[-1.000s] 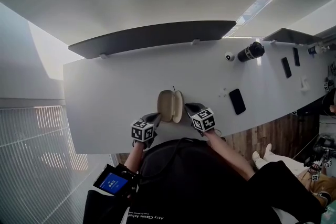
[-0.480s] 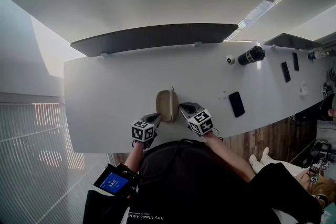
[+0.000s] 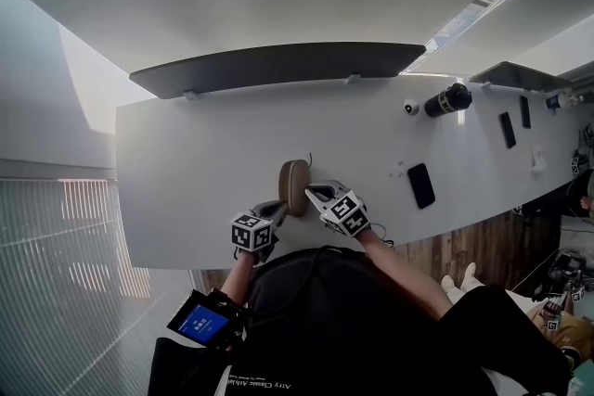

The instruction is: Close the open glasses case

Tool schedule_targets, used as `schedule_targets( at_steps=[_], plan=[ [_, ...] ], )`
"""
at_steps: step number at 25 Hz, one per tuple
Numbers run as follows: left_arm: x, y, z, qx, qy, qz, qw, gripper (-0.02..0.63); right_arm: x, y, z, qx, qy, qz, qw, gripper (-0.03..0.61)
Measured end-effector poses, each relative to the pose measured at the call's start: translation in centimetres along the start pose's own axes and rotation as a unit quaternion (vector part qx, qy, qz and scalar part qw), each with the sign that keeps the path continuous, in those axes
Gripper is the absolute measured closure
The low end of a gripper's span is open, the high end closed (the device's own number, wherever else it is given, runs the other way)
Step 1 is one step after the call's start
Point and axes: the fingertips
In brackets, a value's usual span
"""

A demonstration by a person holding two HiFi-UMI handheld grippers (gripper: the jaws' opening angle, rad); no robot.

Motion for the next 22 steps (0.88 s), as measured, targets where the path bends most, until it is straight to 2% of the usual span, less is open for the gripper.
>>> schedule_targets(
  at_steps=[4,7,10,19,22],
  plan=[
    [1.1,0.1,1.5,0.006,-0.024,0.008,0.9997,0.607,0.8,0.7,-1.0,0.017,0.012,0.03,0.999,0.571],
    [1.7,-0.5,2.1,-0.013,-0.043,0.014,0.9989,0.607,0.5,1.3,-1.9,0.034,0.016,0.043,0.998,0.571],
    [1.2,-0.9,2.0,-0.021,-0.031,0.004,0.9993,0.607,0.5,1.8,-2.7,0.046,0.015,0.046,0.998,0.571],
    [0.0,-0.3,0.9,-0.006,0.002,0.002,1.0,0.606,0.4,2.2,-3.6,0.066,0.022,0.058,0.996,0.571],
    [0.1,-0.4,0.7,-0.002,0.001,-0.001,1.0,0.606,0.6,2.2,-3.3,0.073,0.033,0.085,0.993,0.571]
  ],
)
Point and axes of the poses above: the fingertips, and each gripper's own axes: z backward along the fingers, y to its left, x out of its top, and after that the axes turned 7 degrees about -y, right-handed
